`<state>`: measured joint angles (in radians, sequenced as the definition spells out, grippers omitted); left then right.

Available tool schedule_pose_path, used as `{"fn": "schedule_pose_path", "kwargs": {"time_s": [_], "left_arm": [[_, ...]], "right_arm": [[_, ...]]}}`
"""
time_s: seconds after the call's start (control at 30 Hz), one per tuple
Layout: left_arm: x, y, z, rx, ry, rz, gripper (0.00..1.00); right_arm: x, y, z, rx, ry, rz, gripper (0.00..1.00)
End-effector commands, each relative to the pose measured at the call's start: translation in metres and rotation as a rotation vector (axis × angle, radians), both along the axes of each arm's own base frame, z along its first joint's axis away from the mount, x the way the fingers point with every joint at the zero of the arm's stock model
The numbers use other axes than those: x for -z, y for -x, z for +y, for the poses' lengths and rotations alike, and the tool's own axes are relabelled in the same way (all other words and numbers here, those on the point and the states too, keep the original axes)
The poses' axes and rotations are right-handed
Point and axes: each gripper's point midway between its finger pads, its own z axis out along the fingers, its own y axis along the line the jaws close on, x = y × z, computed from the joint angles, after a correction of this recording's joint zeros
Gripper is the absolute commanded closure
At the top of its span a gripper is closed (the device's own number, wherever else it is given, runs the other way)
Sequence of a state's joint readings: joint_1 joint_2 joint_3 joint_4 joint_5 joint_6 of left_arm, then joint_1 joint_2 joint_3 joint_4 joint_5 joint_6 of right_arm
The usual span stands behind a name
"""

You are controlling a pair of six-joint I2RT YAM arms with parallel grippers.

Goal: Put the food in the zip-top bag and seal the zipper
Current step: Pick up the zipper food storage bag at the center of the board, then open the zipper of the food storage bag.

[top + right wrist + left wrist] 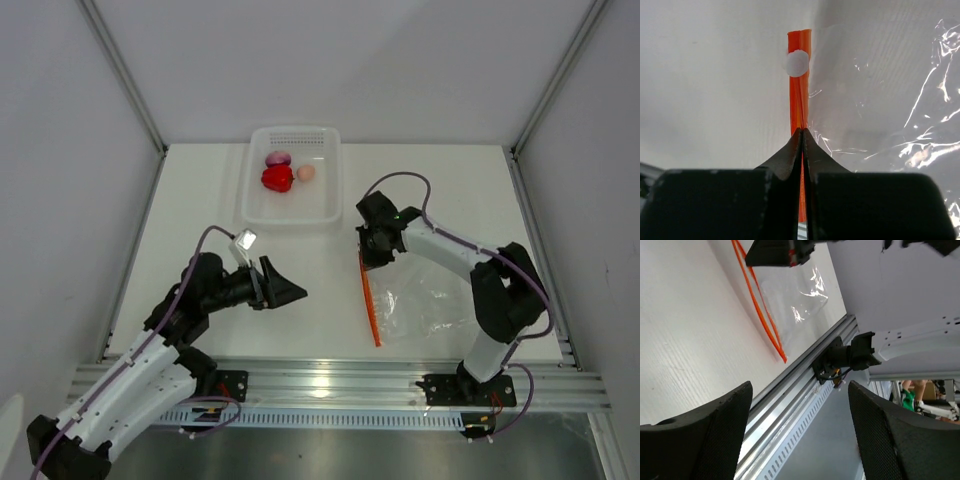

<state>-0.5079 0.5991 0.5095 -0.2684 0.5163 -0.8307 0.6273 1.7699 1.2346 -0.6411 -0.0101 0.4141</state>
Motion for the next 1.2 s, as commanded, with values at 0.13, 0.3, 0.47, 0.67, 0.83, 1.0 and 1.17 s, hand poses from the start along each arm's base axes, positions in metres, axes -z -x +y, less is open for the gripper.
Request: {"fn": "schedule_pose_path", "kwargs": {"time_s": [0.13,0.3,0.47,0.67,0.83,1.0,1.17], "left_arm": [[-0.005,-0.008,-0.028,0.028,0.009,-0.101,0.25],[0.006,-0.006,-0.055,0.067,-0.062,-0.096,0.25],[0.015,-0.003,-0.075,0.088,-0.114,-0.103,0.29],[0.018,-0.002,-0.092,0.092,-0.153,-0.12,0.34],[0.014,-0.003,-0.098,0.092,-0.156,-0.124,0.37],[0.029,-0.008,-0.104,0.091,-0.205,-0.106,0.38],[0.037,-0.011,-0.109,0.093,-0.223,-0.094,0.41]], "right_arm": [[-0.106,0.021,0.026,-0.033,-0.248,-0.122,1.0],[-0.13,0.041,0.036,-0.056,-0.313,-0.138,1.0],[-0.139,0.059,0.041,-0.073,-0.353,-0.147,1.0],[-0.137,0.07,0.041,-0.07,-0.364,-0.137,1.0],[-0.135,0.075,0.045,-0.076,-0.371,-0.131,1.0],[-0.135,0.077,0.05,-0.081,-0.387,-0.128,1.0],[-0.137,0.078,0.052,-0.081,-0.399,-0.131,1.0]]}}
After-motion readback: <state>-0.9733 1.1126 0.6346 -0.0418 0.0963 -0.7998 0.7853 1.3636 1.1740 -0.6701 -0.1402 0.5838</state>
